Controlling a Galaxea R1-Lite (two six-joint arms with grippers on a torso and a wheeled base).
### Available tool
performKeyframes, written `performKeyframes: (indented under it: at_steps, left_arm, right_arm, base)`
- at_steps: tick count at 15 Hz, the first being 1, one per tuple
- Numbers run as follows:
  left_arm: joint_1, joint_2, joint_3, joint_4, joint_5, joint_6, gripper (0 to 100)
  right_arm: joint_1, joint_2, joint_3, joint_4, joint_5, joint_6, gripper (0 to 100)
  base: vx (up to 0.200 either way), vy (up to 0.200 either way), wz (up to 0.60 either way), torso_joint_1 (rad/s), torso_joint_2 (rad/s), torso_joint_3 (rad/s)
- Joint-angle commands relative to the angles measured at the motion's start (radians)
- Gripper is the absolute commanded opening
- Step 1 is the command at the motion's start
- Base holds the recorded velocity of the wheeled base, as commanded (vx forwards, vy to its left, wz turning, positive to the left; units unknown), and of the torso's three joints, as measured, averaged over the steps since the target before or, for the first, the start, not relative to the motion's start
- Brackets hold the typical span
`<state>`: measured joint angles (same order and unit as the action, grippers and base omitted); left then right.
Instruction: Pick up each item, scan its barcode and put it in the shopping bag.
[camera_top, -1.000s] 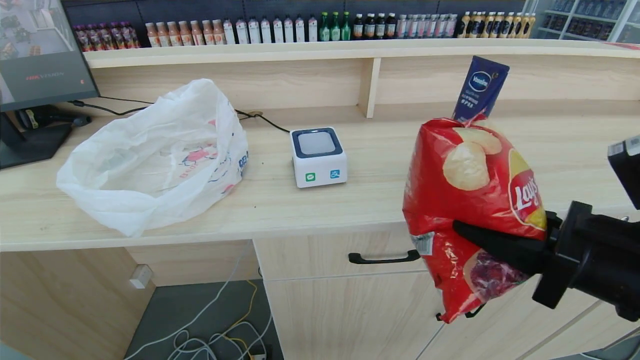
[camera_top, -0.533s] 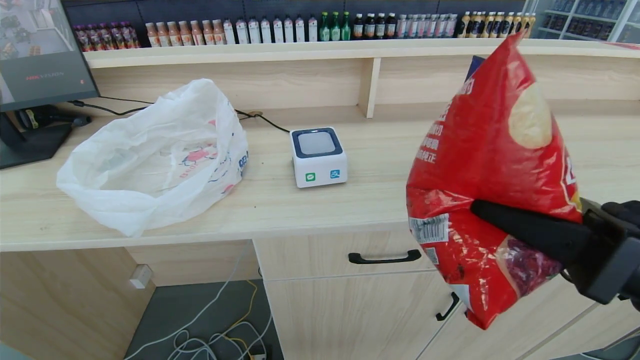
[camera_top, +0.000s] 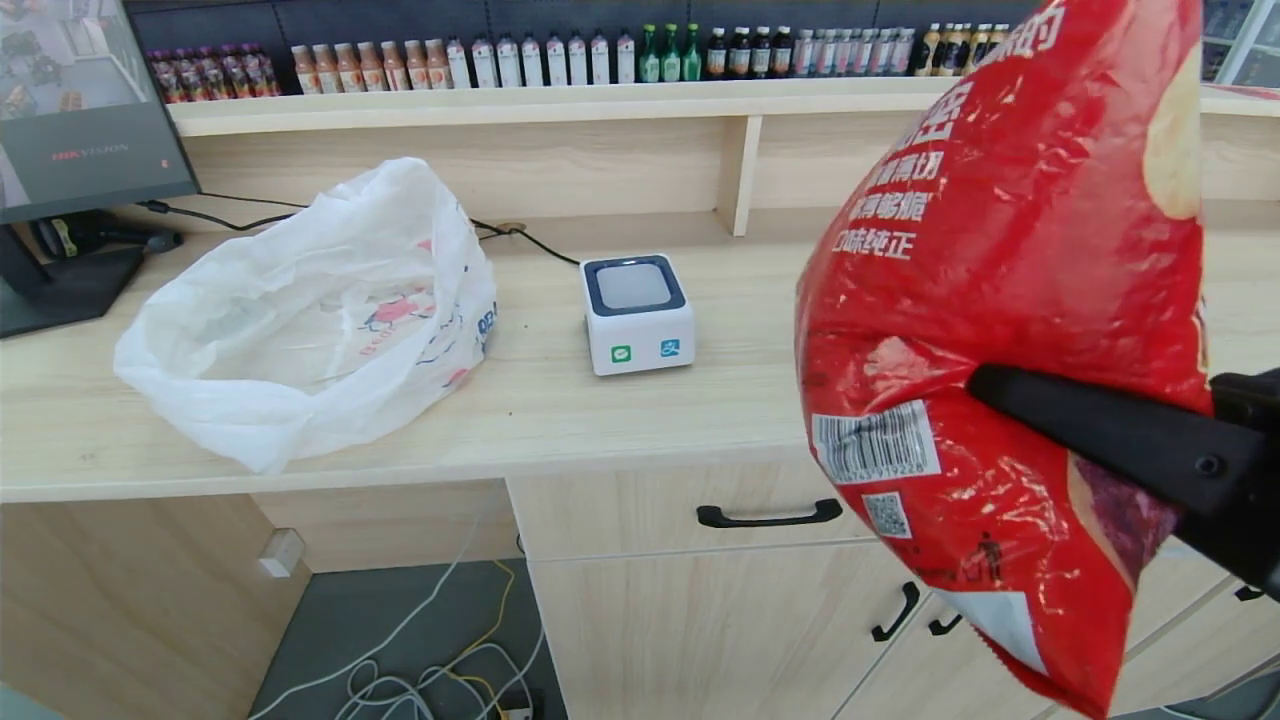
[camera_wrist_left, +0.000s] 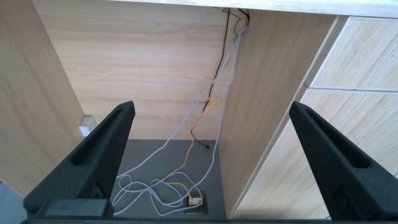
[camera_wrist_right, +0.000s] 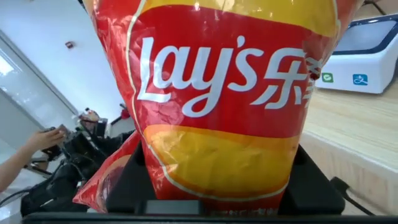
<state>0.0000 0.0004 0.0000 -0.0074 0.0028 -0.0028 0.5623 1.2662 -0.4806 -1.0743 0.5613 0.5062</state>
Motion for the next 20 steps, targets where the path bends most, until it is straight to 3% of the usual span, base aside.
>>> performKeyframes:
  at_steps: [1,12,20]
  left_arm:
    - [0.000,0.000,0.000,0.000,0.000,0.000,100]
    - [0.000,0.000,0.000,0.000,0.000,0.000,100]
    - [0.000,0.000,0.000,0.000,0.000,0.000,100]
  right_arm:
    - [0.001,0.059,-0.038,-0.026,0.002,0.029,0]
    - [0.008,0.122,-0.035,-0.302,0.031,0.318,0]
    - [0.027,0.136,-0.019,-0.329,0.034,0.322,0]
  base:
    - [0.000,0.000,0.00,0.000,0.00,0.000]
    - [0.000,0.000,0.00,0.000,0.00,0.000]
    - [0.000,0.000,0.00,0.000,0.00,0.000]
